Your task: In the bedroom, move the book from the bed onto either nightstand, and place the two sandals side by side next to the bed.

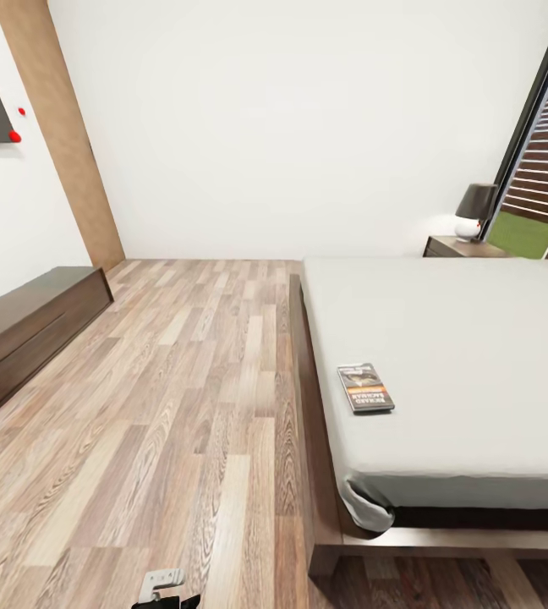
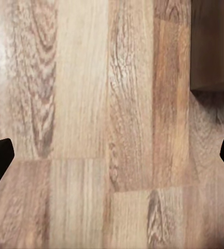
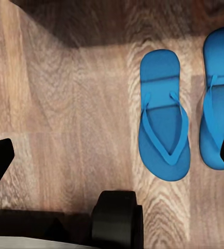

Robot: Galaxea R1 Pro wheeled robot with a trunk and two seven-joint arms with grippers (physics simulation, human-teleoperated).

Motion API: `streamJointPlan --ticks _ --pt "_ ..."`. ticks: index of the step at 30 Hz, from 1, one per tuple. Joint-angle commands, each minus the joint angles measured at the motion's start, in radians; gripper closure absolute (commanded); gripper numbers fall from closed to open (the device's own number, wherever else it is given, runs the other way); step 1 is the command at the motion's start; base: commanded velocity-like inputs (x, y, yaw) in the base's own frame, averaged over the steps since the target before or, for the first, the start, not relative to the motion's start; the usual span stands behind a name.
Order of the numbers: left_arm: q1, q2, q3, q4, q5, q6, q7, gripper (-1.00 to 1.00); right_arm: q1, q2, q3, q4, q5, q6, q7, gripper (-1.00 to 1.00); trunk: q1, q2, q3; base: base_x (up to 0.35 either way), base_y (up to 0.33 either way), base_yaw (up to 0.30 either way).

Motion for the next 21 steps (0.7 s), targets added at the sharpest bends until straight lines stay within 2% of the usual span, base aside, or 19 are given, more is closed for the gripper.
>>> streamJointPlan --ticks 1,7,21 --pt "-0.001 0.0 0.008 0.001 -0.011 -0.005 -0.002 -1.0 -0.001 -0.001 -0.008 0.002 0.01 -0.001 0.002 -1.0 -0.004 0.007 0.002 0.0 0.0 0.034" --pt "-0.001 0.0 0.008 0.001 -0.01 -0.005 -0.002 -1.0 -0.001 -0.001 -0.008 0.002 0.01 0.0 0.004 -1.0 -0.008 0.014 0.006 0.0 0.0 0.194" --pt "-0.001 0.0 0.008 0.001 -0.01 -0.005 -0.002 -1.0 -0.001 -0.001 -0.008 0.002 0.01 -0.001 0.008 -1.0 -0.008 0.014 0.006 0.0 0.0 0.285"
